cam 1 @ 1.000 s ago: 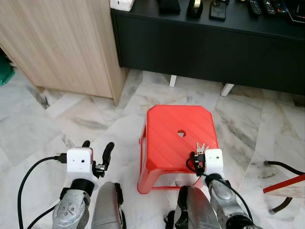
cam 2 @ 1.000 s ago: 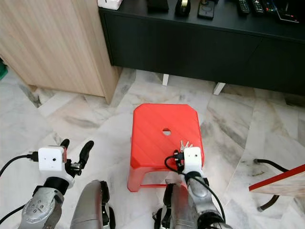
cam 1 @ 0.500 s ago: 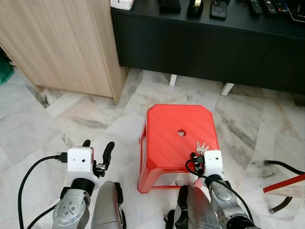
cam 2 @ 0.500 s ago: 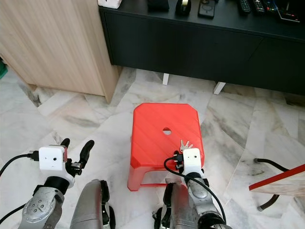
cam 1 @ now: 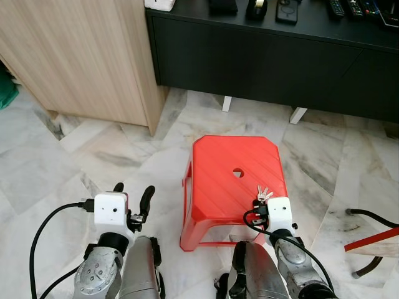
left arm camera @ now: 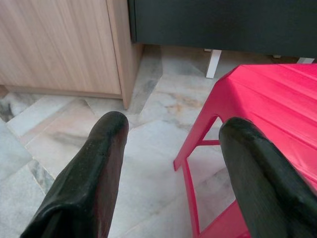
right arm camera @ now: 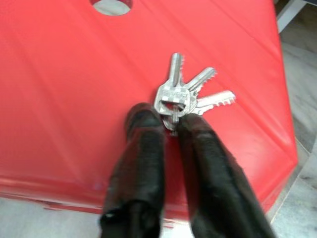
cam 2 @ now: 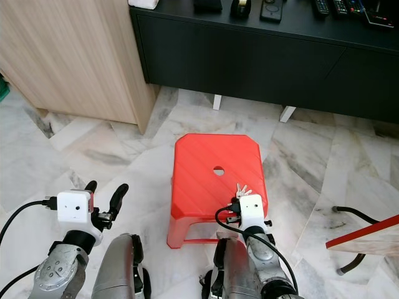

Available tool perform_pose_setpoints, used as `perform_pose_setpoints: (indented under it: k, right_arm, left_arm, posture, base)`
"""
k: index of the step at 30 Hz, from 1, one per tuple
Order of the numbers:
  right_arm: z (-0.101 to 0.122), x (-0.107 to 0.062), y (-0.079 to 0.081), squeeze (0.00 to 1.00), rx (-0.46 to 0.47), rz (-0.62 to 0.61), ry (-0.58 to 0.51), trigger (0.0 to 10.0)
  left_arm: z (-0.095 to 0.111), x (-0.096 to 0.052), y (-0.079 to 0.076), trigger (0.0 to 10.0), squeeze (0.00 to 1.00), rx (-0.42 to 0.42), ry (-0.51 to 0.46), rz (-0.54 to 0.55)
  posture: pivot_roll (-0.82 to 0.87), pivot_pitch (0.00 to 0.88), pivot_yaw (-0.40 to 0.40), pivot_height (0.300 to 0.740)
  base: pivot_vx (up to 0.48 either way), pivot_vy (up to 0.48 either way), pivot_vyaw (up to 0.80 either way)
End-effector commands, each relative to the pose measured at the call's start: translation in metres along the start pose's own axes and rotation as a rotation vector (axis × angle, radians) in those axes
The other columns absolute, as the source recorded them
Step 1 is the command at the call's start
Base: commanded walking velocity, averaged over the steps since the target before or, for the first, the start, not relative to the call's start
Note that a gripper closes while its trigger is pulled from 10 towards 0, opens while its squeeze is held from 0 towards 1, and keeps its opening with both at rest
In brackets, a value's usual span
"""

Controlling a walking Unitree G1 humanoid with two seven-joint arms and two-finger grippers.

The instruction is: Hang keys on a hook

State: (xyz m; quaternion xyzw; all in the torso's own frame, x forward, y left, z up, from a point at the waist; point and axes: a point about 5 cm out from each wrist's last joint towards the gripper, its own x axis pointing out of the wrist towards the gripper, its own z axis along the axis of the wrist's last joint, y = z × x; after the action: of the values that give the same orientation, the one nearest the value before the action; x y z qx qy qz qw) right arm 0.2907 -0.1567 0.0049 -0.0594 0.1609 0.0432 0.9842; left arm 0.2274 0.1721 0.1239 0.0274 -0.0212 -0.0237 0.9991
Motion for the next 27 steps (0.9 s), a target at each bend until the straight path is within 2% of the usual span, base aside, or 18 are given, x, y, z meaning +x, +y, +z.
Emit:
perform_pose_setpoints:
  k: [1,8,13,23,27]
  right_arm:
    - [-0.017,-0.008,-0.003,0.00,-0.002,-0.006,0.066,0.0]
    - [-0.013,-0.006,-0.003,0.00,-0.001,-0.003,0.053,0.0]
    - [-0.001,-0.001,-0.003,0.00,0.011,-0.008,-0.004,0.0]
    - [0.015,0.003,-0.005,0.00,0.006,0.010,-0.082,0.0]
    - [0.018,0.004,-0.005,0.00,0.003,0.017,-0.101,0.0]
  left_arm:
    - [-0.005,-0.002,-0.001,10.0,0.00,0.004,0.026,0.001]
    - [-0.006,0.002,0.000,10.0,0.00,0.006,0.023,0.005]
    - [-0.011,0.008,0.002,10.0,0.00,0.012,0.023,0.012]
    - [-0.028,0.021,0.014,10.0,0.00,0.024,0.051,0.037]
    - [-0.037,0.026,0.020,10.0,0.00,-0.009,0.074,0.072]
  posture:
    - [0.15,0.293,-0.093,0.606]
    - [0.15,0.276,-0.096,0.606]
    - [0.15,0.250,-0.097,0.606]
    - [0.13,0.158,-0.099,0.606]
    - [0.13,0.122,-0.096,0.606]
  base:
    - [0.000,0.000,0.00]
    - [0.000,0.000,0.00]
    - [0.000,0.000,0.00]
    - [0.000,0.000,0.00]
    - [0.000,0.000,0.00]
